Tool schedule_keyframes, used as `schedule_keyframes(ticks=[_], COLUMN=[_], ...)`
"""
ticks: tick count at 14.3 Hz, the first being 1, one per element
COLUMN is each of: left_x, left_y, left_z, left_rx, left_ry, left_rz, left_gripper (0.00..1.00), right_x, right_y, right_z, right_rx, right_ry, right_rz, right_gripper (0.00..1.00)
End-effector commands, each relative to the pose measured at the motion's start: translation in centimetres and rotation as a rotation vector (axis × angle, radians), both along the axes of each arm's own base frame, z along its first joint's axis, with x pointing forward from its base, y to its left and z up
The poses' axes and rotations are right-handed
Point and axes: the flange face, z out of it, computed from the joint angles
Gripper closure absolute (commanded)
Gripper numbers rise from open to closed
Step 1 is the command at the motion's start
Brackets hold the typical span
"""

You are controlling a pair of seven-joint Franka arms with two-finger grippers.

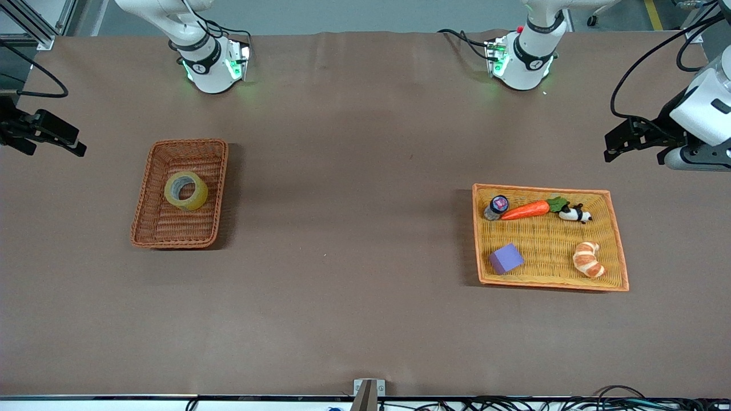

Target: Move tape to another basket

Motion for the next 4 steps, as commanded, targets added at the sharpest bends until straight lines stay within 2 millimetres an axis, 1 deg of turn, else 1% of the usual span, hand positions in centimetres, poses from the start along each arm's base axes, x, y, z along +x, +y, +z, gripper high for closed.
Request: schedule_keyframes(ticks=[1, 4], left_x=[0.21, 0.21], left_y=[-0.04, -0.08], left_z=[0.54, 0.54], left_rx=[0.000, -0.004], left_ry=[-0.005, -0.005], left_rz=[-0.016, -0.016], left_gripper=[0.00, 0.00], right_x=[0.08, 0.03], right_y=[0.02, 0.02], right_z=[0.43, 0.51], right_rx=[-0.009, -0.009], right_ry=[0.003, 0.002], right_rz=[0.012, 0.015], right_gripper=[0.00, 0.00])
